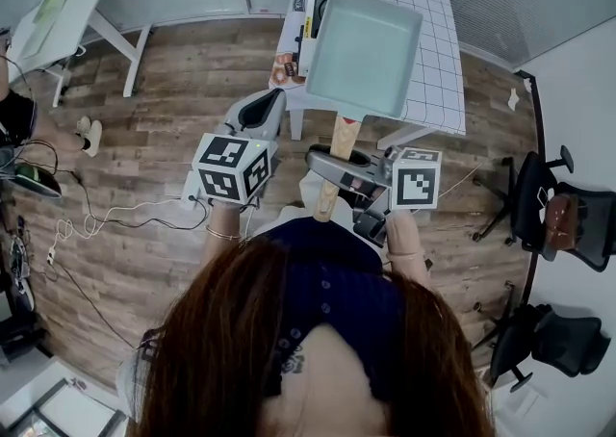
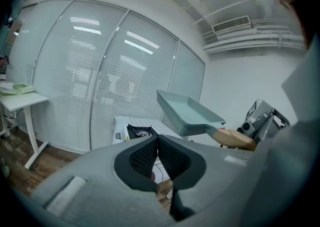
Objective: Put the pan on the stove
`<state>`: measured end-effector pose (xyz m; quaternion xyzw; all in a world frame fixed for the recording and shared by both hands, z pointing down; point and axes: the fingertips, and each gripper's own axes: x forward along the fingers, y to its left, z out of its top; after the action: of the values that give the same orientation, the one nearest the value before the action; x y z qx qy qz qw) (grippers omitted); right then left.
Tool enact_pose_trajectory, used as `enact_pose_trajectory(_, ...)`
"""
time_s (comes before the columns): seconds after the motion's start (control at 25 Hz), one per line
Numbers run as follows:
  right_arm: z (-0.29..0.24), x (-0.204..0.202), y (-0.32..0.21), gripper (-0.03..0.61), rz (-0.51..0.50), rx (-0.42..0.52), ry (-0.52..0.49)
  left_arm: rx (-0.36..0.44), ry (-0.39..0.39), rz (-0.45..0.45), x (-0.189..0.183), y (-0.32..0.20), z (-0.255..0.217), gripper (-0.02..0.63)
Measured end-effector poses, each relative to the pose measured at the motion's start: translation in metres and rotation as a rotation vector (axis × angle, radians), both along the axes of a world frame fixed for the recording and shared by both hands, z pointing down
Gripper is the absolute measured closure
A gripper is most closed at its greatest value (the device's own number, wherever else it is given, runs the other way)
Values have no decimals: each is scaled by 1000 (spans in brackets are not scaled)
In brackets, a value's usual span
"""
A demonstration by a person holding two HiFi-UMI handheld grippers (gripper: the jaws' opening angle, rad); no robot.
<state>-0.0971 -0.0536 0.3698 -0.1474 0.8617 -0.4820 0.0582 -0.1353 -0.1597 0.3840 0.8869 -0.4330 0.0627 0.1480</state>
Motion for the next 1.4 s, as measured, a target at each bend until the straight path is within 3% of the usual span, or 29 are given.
enact_pose_trajectory(0.76, 7, 43, -84, 459, -57, -34, -10, -15, -20, -40, 43, -86, 1, 603)
enact_pose_trajectory(0.96, 13, 55, -128, 458, -69, -64, -12, -35, -27, -50, 55, -130, 6, 603)
enact_pose_trajectory(1.4, 27, 59, -142, 457, -98, -85, -8, -43, -30, -80, 54, -140, 14, 603)
